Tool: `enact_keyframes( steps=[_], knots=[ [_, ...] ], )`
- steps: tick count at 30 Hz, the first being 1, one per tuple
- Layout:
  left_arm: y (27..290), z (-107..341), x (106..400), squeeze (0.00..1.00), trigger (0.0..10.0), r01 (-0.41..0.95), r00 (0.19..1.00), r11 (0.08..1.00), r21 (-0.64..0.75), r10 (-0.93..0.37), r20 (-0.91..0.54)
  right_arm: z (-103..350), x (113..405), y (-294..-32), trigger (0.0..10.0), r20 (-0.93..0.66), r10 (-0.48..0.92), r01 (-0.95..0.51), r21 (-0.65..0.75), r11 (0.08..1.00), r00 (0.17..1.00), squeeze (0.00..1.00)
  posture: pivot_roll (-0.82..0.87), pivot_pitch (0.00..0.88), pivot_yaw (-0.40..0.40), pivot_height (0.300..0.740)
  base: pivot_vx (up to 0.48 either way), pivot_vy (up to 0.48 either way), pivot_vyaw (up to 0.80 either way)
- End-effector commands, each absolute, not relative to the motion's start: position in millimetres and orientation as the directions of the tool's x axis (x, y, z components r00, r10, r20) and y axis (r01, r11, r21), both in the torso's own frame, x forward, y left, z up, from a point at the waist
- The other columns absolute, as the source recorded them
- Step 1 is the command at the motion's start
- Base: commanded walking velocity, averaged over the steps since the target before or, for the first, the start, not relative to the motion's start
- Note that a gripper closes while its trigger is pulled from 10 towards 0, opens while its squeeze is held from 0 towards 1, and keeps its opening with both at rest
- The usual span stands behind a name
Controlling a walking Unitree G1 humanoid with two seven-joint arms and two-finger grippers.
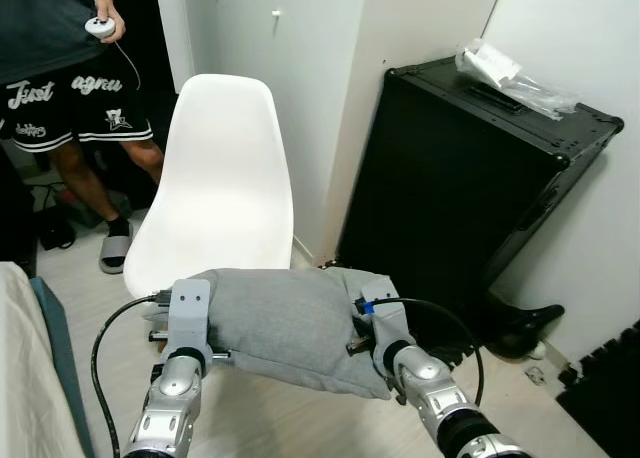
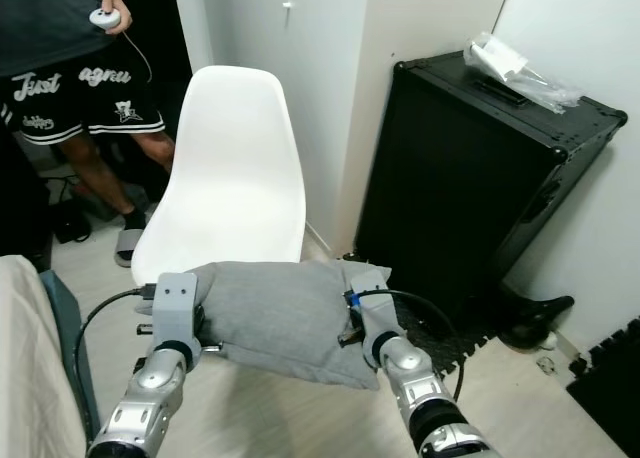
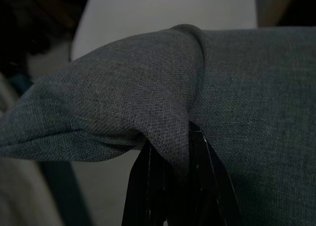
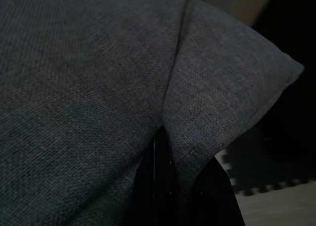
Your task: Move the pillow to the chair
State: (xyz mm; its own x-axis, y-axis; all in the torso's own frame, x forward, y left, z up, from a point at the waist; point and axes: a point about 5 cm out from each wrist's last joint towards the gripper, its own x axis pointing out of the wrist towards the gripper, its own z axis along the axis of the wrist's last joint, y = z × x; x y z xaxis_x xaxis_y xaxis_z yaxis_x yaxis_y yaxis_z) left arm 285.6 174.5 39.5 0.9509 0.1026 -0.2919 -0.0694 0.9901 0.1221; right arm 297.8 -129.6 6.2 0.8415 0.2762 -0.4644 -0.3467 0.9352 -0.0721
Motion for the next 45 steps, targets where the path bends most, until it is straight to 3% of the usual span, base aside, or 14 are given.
enact_keyframes(
  steps=[1,5,15,45],
  knots=[
    [174,49,290,0.00,10.0,-0.047,0.963,0.989,0.142,0.083,-0.256,5,295,-129,10.0,-0.453,0.268,-0.329,-0.060,0.942,0.850,0.00,0.02,0.060,-0.017,0.740,0.000,0.000,0.00],
    [176,53,297,0.00,10.0,-0.018,0.964,0.987,0.160,0.059,-0.258,-4,286,-130,10.0,-0.460,0.234,-0.279,-0.032,0.960,0.857,0.00,0.03,0.067,0.045,0.740,0.000,0.000,0.00],
    [173,59,307,0.00,10.0,-0.015,0.966,0.988,0.151,0.053,-0.251,-5,285,-134,10.0,-0.457,0.199,-0.234,-0.023,0.972,0.867,0.00,0.02,0.066,0.074,0.740,0.000,0.000,0.00],
    [170,59,306,0.00,10.0,-0.098,0.970,0.993,0.062,0.109,-0.216,11,301,-144,10.0,-0.437,0.235,-0.298,-0.081,0.951,0.868,0.00,-0.01,0.063,-0.018,0.740,0.010,0.000,0.00]
  ],
)
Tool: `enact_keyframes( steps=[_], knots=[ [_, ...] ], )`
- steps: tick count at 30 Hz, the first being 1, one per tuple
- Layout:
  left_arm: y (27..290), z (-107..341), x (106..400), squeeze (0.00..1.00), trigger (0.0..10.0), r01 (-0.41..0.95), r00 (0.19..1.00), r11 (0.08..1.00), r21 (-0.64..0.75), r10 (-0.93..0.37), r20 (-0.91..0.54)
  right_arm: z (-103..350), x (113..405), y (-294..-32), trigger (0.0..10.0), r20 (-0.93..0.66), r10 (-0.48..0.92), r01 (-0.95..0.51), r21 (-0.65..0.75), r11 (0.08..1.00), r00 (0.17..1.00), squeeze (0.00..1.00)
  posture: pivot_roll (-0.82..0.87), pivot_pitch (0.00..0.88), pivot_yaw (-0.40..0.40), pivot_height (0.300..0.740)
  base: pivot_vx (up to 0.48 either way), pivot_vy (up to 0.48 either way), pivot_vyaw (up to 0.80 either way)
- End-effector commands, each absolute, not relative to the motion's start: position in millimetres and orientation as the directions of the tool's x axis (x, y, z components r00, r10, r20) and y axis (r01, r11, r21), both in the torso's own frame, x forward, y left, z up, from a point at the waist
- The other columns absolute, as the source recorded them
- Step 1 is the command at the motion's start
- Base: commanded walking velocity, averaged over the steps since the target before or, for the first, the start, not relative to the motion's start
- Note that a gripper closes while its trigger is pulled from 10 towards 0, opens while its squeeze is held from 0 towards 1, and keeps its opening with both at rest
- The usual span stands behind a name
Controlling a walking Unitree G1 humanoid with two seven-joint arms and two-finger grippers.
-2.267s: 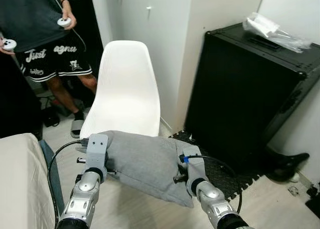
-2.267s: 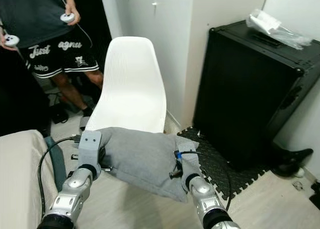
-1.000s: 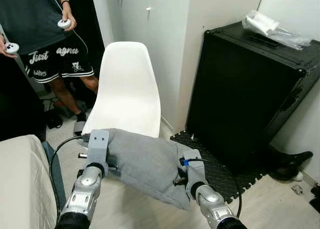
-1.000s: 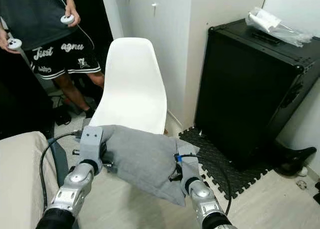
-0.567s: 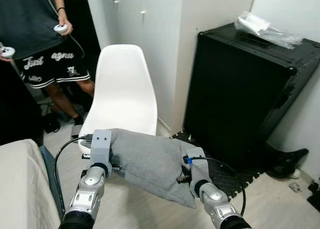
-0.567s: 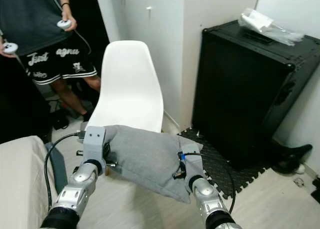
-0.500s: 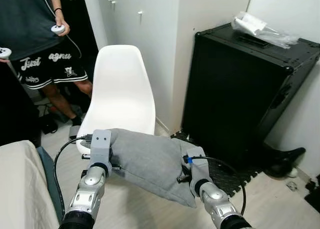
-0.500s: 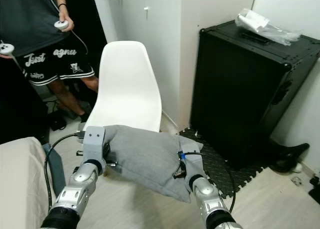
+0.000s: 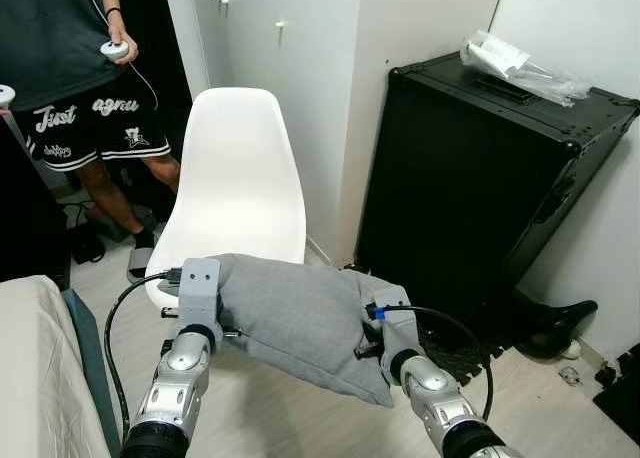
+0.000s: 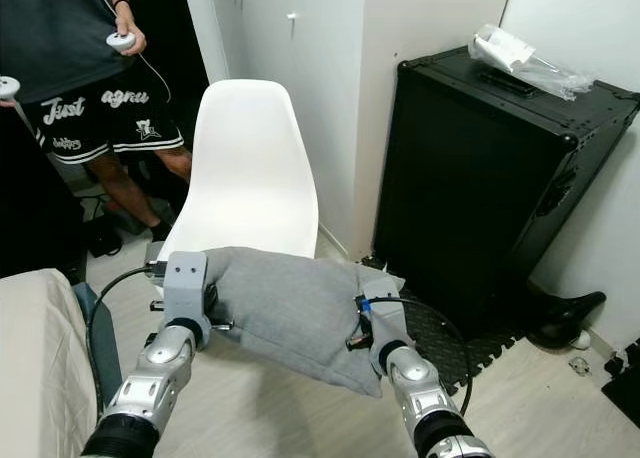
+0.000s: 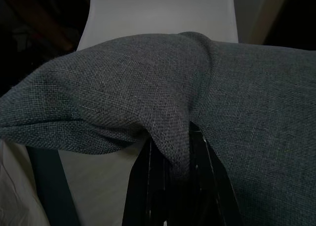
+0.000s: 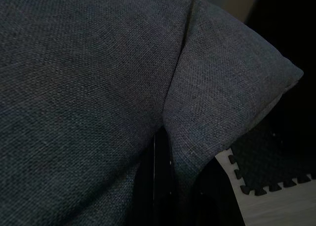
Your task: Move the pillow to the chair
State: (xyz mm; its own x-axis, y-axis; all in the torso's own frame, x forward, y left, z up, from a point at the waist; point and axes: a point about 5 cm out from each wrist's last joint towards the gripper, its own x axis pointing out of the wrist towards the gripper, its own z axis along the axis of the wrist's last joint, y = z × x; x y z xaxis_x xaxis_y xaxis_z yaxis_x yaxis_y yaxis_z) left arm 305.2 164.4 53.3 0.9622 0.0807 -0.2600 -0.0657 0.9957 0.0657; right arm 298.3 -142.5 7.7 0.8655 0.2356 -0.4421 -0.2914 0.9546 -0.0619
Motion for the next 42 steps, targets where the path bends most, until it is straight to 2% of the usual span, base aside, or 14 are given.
enact_keyframes(
  steps=[1,42],
  knots=[
    [170.4,59.2,306.2,0.00,10.0,-0.104,0.970,0.993,0.057,0.114,-0.215,10.6,301.2,-143.4,10.0,-0.437,0.237,-0.300,-0.081,0.950,0.868,0.00,-0.01,0.063,-0.018,0.740,0.289,0.000,0.00],
    [170.6,56.5,303.7,0.00,10.0,-0.119,0.966,0.992,0.043,0.126,-0.224,3.9,293.7,-140.8,10.0,-0.462,0.261,-0.329,-0.073,0.941,0.848,0.00,-0.01,0.068,-0.032,0.740,0.331,0.000,0.00]
  ],
)
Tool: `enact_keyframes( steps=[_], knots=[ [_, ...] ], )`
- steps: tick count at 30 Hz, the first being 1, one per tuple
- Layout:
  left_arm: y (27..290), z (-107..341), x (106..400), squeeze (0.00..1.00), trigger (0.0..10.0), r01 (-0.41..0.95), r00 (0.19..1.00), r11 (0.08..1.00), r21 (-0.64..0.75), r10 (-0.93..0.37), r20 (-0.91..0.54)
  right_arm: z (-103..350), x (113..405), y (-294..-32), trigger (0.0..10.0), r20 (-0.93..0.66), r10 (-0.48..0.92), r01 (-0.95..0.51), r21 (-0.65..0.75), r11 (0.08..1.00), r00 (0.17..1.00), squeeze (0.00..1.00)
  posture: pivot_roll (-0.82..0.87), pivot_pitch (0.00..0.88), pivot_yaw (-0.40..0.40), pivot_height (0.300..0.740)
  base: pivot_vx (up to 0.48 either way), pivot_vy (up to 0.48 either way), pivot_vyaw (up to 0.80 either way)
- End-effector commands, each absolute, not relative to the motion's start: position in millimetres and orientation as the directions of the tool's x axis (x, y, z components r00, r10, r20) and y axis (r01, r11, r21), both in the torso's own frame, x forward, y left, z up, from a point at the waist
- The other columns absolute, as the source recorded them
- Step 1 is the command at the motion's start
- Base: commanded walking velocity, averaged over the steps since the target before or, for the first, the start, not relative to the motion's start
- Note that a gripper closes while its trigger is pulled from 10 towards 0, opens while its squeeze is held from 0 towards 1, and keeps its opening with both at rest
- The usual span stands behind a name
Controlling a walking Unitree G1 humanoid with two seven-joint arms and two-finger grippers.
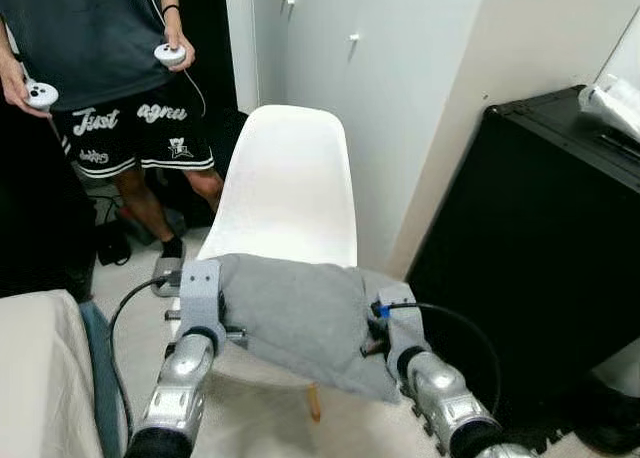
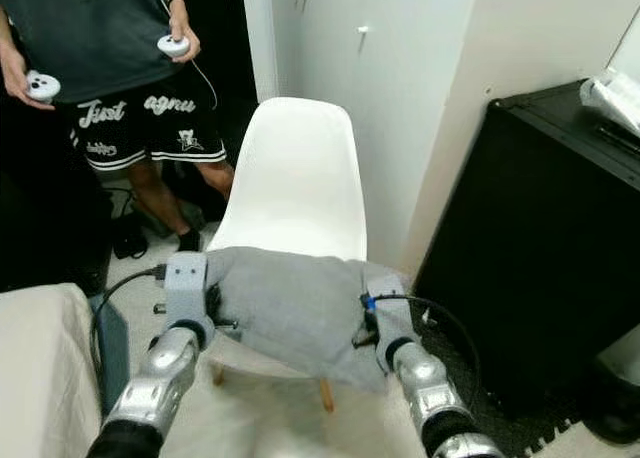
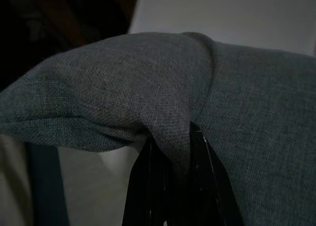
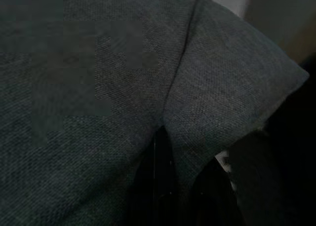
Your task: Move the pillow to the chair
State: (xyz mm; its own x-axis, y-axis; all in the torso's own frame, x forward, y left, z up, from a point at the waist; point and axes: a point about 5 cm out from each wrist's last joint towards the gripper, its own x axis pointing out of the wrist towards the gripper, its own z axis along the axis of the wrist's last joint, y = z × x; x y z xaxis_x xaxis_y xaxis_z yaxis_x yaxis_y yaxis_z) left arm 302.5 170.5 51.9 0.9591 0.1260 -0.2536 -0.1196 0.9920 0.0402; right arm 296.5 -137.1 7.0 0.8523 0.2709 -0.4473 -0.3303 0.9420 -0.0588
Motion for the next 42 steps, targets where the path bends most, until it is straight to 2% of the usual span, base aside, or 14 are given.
enact_keyframes(
  steps=[1,5,42],
  knots=[
    [170.7,56.5,303.6,0.00,10.0,-0.119,0.966,0.992,0.044,0.126,-0.224,3.7,293.5,-140.7,10.0,-0.462,0.262,-0.330,-0.072,0.941,0.847,0.00,-0.01,0.068,-0.032,0.740,0.311,0.000,0.00],
    [170.9,56.7,303.6,0.00,10.0,-0.120,0.966,0.992,0.044,0.127,-0.223,3.5,293.4,-140.5,10.0,-0.463,0.264,-0.332,-0.072,0.940,0.846,0.00,-0.01,0.065,-0.033,0.740,0.307,0.000,0.00],
    [175.5,54.2,301.4,0.00,10.0,-0.131,0.962,0.990,0.049,0.139,-0.235,3.5,293.9,-135.1,10.0,-0.468,0.282,-0.333,-0.028,0.942,0.837,0.00,0.00,0.042,-0.031,0.740,0.000,0.000,0.00]
  ],
)
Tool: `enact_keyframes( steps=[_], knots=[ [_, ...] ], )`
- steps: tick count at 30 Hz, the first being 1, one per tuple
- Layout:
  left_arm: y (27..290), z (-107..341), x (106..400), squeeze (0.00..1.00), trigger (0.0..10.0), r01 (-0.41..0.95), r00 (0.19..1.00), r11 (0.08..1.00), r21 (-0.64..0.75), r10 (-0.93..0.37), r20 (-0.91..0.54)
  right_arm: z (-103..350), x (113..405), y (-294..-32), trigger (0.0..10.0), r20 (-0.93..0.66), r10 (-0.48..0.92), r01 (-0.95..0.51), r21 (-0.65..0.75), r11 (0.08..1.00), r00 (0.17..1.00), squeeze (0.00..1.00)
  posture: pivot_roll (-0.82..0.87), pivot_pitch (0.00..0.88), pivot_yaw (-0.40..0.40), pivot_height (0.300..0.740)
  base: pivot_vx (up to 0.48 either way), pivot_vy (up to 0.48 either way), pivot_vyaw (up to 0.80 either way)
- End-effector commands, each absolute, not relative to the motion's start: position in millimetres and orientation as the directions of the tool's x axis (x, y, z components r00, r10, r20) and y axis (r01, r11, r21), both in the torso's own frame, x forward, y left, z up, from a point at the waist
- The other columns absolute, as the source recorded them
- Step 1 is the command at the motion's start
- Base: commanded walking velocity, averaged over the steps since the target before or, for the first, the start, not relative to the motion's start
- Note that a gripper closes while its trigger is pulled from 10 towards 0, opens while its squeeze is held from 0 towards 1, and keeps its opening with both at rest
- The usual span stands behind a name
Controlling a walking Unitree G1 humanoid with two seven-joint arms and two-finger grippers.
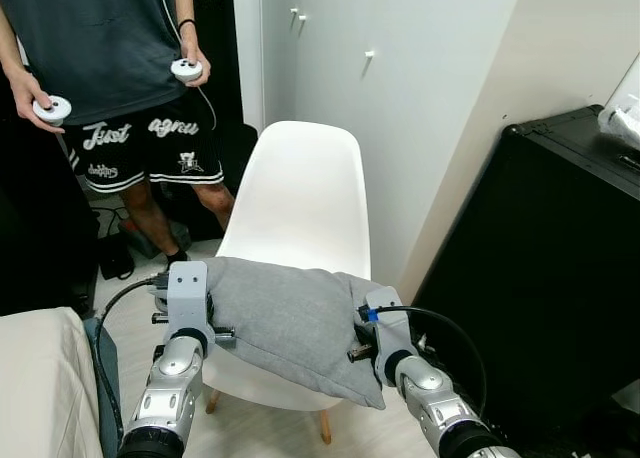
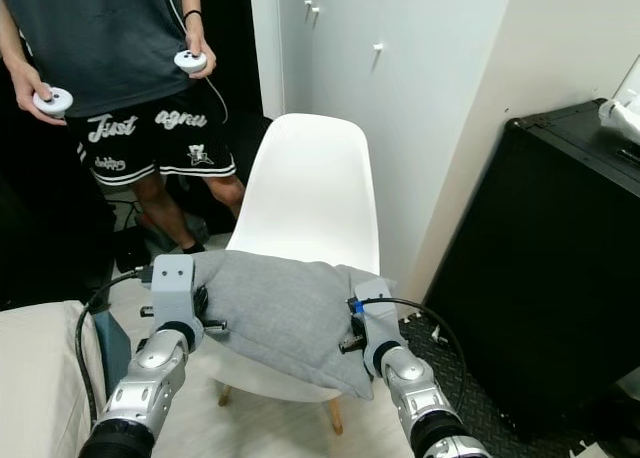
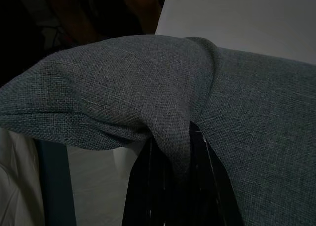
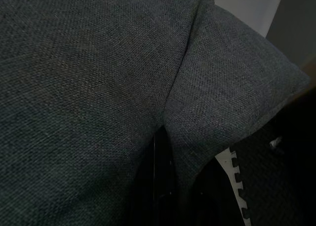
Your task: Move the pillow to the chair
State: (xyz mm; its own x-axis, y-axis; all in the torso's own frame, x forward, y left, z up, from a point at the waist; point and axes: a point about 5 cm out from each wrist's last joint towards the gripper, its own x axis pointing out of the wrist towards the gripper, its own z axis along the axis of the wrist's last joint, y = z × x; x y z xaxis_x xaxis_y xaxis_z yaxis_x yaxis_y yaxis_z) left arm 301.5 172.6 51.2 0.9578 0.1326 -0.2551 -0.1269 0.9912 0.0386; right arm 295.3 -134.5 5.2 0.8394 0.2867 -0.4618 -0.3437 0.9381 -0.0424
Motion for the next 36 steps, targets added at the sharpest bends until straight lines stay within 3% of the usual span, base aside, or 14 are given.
enact_keyframes(
  steps=[1,13,23,29,36],
  knots=[
    [175.5,54.2,301.4,0.00,10.0,-0.131,0.962,0.990,0.049,0.139,-0.235,3.5,293.9,-135.1,10.0,-0.468,0.282,-0.333,-0.028,0.942,0.837,0.00,0.00,0.042,-0.031,0.740,0.000,0.000,0.00],
    [177.2,55.0,305.0,0.00,10.0,-0.121,0.962,0.990,0.067,0.134,-0.238,1.0,291.4,-136.0,10.0,-0.484,0.292,-0.346,-0.023,0.938,0.825,0.00,-0.01,0.057,-0.039,0.685,0.000,0.000,0.00],
    [178.4,54.2,304.0,0.00,10.0,-0.124,0.961,0.989,0.076,0.139,-0.238,4.2,295.4,-134.4,10.0,-0.482,0.308,-0.367,-0.030,0.930,0.820,0.00,0.00,0.067,-0.046,0.685,0.000,0.000,0.00],
    [179.2,54.4,303.8,0.00,10.0,-0.130,0.961,0.989,0.076,0.145,-0.237,5.4,296.9,-131.5,10.0,-0.483,0.315,-0.379,-0.038,0.925,0.817,0.00,0.00,0.073,-0.047,0.651,0.000,0.000,0.00],
    [178.9,55.0,304.7,0.00,10.0,-0.131,0.961,0.989,0.074,0.145,-0.236,5.9,297.7,-131.1,10.0,-0.485,0.319,-0.385,-0.040,0.922,0.814,0.00,0.00,0.074,-0.045,0.646,0.000,0.000,0.00]
  ],
)
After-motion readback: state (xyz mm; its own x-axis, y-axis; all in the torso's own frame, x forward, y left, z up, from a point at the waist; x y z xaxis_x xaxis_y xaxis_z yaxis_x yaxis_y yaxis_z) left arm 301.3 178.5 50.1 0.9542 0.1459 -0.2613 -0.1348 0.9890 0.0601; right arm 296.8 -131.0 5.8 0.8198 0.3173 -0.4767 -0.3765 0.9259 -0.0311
